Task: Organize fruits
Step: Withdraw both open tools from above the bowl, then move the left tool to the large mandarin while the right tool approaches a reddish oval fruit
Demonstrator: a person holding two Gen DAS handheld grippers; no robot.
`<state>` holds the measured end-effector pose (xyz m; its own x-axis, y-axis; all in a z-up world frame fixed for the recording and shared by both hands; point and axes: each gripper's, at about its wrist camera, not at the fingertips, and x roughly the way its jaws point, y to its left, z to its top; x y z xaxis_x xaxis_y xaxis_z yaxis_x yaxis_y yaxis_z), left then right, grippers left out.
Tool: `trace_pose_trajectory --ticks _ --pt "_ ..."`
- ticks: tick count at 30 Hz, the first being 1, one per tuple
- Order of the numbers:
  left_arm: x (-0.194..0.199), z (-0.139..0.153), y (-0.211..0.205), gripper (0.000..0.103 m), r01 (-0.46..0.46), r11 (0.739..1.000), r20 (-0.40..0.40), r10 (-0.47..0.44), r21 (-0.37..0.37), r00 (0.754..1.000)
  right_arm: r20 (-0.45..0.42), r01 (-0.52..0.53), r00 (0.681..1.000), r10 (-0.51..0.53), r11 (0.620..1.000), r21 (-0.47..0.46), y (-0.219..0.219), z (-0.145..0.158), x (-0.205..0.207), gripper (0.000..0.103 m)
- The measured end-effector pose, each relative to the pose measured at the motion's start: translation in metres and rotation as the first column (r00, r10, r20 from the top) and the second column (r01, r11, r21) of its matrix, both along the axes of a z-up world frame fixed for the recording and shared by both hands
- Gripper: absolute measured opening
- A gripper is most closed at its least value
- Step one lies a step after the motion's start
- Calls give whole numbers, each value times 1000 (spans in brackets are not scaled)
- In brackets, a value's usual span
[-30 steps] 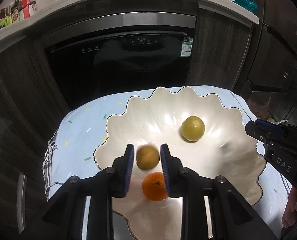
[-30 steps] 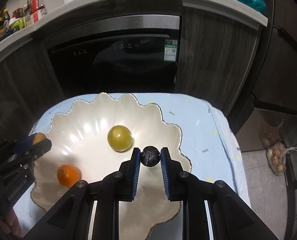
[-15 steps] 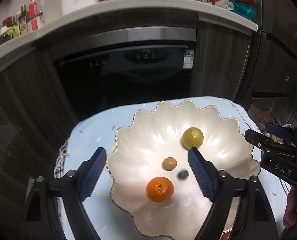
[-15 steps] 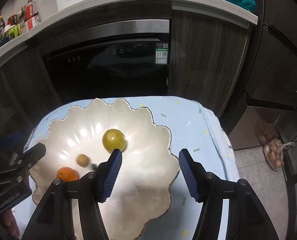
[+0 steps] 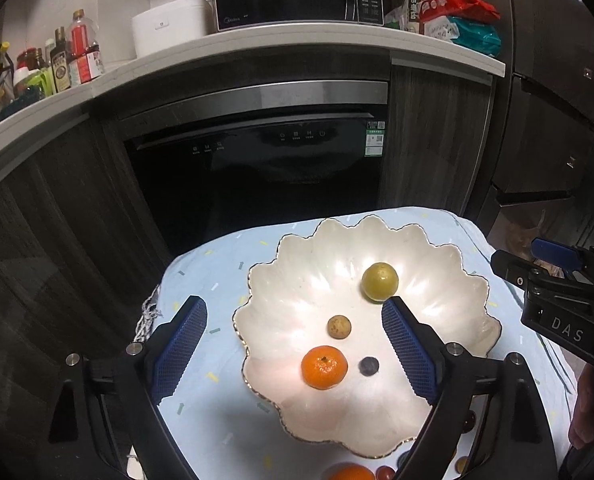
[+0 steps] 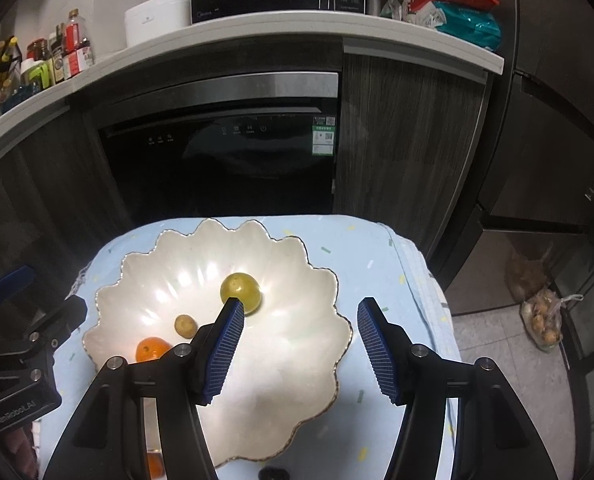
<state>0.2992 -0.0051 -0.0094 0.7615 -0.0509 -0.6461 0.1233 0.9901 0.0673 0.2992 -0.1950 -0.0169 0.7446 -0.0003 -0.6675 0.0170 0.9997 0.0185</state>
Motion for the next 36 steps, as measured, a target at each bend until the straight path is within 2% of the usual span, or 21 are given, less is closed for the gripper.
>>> trace_pose_trajectory --ticks 20,36 --pt "-42 5 -3 90 16 1000 -1 -16 -8 1000 28 7 1000 -7 1000 0 -3 5 -41 60" --pt "-72 -21 -4 90 47 999 -43 -47 -8 998 -1 8 1000 -8 1000 -6 -3 -17 -76 60"
